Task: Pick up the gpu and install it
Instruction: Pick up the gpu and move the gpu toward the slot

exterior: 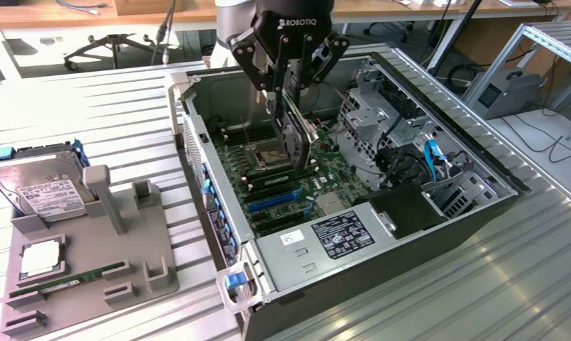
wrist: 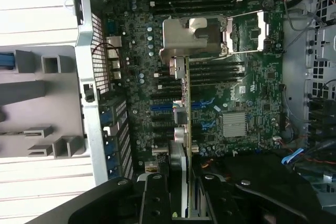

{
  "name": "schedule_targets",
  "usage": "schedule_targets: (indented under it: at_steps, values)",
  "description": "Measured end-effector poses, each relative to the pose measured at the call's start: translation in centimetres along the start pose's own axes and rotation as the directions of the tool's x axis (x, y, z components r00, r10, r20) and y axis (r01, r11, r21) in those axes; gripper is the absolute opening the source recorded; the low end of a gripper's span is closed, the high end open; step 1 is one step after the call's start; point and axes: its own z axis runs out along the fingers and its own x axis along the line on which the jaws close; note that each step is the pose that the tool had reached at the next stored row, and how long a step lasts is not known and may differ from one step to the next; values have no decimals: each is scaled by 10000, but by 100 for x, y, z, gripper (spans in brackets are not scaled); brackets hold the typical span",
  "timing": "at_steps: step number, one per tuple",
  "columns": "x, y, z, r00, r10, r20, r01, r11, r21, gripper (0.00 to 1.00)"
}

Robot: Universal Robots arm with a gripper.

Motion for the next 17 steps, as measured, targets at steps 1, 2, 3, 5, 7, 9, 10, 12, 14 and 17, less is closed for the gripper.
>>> schedule_targets:
  at_steps: [1, 2, 3, 5, 7, 9, 10, 12, 14, 17]
  values:
    - [-8, 1, 3, 10000, 0, 0, 0, 10000, 3, 27]
    - [-16, 1, 5, 10000, 0, 1, 0, 10000, 3, 27]
    - [-23, 2, 8, 10000, 0, 2, 0, 10000, 2, 27]
    - [-36, 3, 10, 10000, 0, 1, 0, 10000, 3, 27]
    - [-48, 5, 14, 10000, 0, 1, 0, 10000, 3, 27]
    - [-62, 6, 17, 10000, 0, 1, 0, 10000, 3, 27]
    - [-69, 7, 18, 10000, 0, 1, 0, 10000, 3, 27]
    - [-74, 7, 19, 10000, 1, 1, -1, 10000, 3, 27]
    - [-75, 7, 19, 10000, 0, 1, 0, 10000, 3, 27]
    - [-76, 7, 19, 10000, 0, -2, 0, 10000, -46, 27]
